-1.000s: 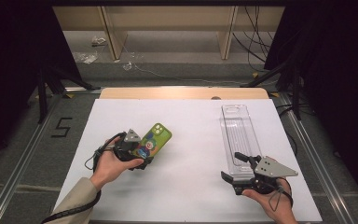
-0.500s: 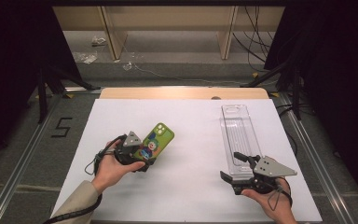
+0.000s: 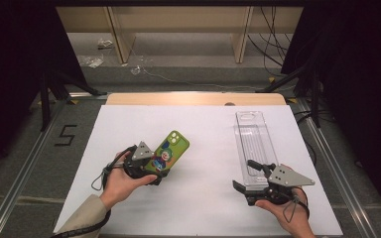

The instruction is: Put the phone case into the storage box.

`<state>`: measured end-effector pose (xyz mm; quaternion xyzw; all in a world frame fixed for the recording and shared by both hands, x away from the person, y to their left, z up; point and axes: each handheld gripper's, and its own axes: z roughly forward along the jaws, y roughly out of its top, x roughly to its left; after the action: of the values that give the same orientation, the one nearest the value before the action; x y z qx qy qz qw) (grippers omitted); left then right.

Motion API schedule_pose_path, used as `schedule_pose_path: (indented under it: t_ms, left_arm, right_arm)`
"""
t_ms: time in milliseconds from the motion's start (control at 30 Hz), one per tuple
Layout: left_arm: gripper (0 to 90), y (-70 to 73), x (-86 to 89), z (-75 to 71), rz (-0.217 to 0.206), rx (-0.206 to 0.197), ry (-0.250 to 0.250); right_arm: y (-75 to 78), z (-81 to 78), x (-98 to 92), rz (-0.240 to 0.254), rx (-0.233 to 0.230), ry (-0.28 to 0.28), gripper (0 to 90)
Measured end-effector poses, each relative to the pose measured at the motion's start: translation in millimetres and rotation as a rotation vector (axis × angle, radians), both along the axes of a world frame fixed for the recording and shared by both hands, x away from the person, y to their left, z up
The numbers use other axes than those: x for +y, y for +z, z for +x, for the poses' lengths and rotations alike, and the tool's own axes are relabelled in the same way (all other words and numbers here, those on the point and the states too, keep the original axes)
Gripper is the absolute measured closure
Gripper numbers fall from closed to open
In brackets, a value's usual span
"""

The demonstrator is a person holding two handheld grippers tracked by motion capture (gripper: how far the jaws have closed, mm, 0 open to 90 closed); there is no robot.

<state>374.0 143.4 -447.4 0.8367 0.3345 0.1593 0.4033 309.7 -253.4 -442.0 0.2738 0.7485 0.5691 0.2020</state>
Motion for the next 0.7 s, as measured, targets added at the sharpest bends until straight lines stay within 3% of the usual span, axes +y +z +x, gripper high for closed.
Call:
schedule_pose_path:
  t_ms: [700]
  left_arm:
    - [16.2, 0.9, -16.0, -14.2, -0.011, -0.032, -0.047]
  right_arm:
    - [9.0, 8.6, 19.1, 0.003, 0.004, -0.027, 16.7]
